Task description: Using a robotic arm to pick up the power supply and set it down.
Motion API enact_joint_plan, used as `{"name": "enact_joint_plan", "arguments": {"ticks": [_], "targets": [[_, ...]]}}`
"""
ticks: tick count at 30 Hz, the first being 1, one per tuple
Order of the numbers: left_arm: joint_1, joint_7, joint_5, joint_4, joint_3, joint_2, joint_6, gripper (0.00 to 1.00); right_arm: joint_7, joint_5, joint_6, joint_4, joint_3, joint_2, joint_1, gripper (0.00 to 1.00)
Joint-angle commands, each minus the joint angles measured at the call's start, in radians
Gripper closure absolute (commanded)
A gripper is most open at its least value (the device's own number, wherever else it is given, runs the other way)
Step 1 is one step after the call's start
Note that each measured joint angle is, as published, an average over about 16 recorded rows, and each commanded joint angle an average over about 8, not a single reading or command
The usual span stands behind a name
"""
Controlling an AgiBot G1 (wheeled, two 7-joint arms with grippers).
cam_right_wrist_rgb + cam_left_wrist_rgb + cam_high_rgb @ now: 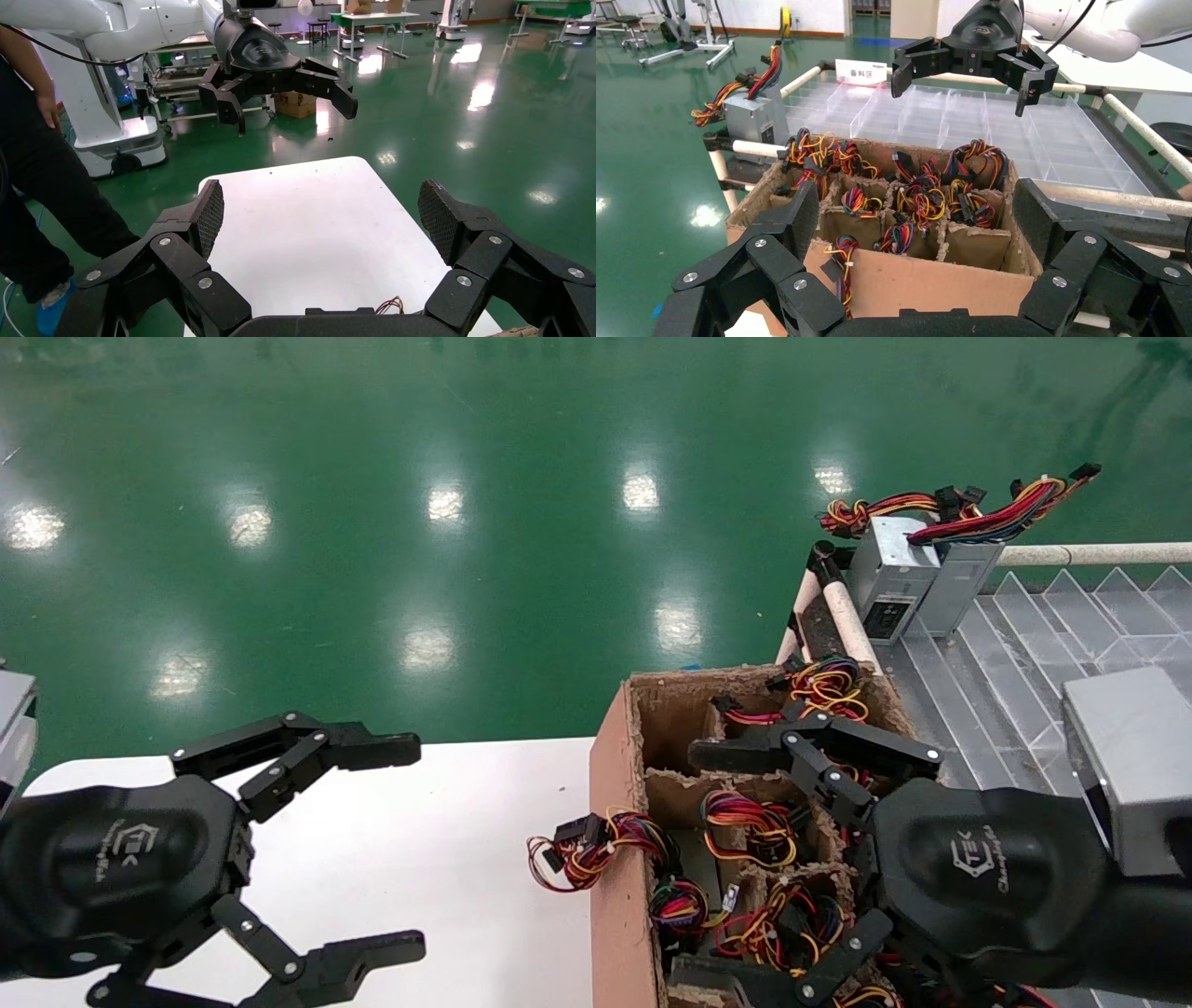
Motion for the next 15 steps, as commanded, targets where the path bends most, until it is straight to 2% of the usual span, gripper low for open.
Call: {"name": "enact_joint_plan", "arguments": {"ticks": [1,15], "targets": [[0.0,0.0,0.0,0.0,0.0,0.0,0.0,0.0,0.0,0.0,0.0,0.0,0.0,0.0,0.0,0.0],[0.0,0.0,0.0,0.0,0.0,0.0,0.0,0.0,0.0,0.0,0.0,0.0,0.0,0.0,0.0,0.0]]}}
